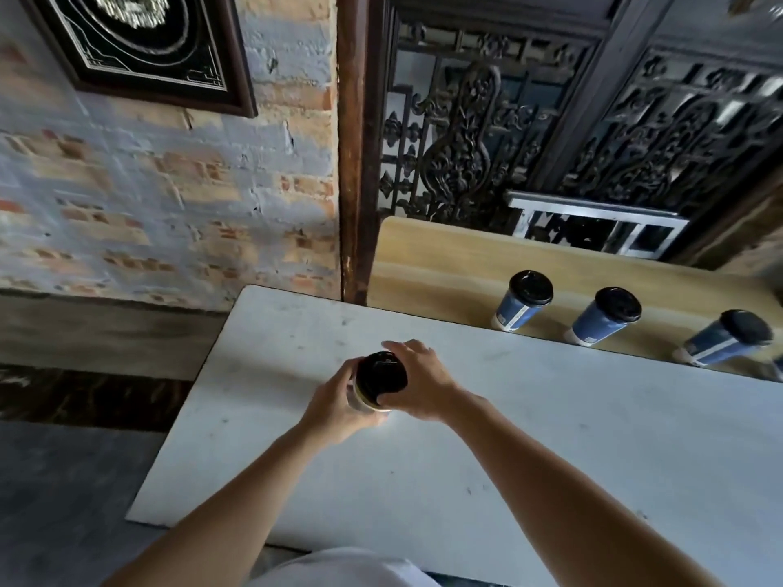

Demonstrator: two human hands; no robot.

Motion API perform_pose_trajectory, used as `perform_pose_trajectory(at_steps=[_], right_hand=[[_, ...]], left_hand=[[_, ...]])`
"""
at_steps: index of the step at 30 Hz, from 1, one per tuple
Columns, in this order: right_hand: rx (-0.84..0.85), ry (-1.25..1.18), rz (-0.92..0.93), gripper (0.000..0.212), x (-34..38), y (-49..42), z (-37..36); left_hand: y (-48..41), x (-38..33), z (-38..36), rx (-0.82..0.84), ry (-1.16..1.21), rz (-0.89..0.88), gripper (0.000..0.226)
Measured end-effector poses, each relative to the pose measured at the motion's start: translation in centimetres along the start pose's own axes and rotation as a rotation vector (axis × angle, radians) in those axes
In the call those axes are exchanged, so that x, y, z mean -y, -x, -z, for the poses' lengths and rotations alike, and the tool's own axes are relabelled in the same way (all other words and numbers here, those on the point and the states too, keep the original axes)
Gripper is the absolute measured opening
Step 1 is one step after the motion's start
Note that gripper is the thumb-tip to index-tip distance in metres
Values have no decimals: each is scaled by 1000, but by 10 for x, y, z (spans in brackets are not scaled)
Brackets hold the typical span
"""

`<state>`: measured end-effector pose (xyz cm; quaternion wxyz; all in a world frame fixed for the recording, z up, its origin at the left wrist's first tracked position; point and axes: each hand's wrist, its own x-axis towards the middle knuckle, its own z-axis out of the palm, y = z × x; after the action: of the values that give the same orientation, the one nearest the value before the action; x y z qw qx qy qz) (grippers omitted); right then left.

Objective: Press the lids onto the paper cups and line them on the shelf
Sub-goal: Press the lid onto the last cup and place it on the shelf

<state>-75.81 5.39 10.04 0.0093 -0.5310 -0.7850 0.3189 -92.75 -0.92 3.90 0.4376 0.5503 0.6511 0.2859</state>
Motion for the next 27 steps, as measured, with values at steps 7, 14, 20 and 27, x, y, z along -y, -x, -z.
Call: perform_pose_trajectory(at_steps=[7,14,20,27], right_hand=[[-393,-206,105,78,11,10,23],[3,203,80,82,-5,37,-17],[-100,221,130,77,-13,36,-25],[7,-87,95,86,-14,30,-22]], left_hand=[[14,-1,-11,-52,61,31,79],[20,0,-19,-62,108,55,74],[16,-10,-7,64,451,212,64],[14,-20,-6,-5,882,436,25]])
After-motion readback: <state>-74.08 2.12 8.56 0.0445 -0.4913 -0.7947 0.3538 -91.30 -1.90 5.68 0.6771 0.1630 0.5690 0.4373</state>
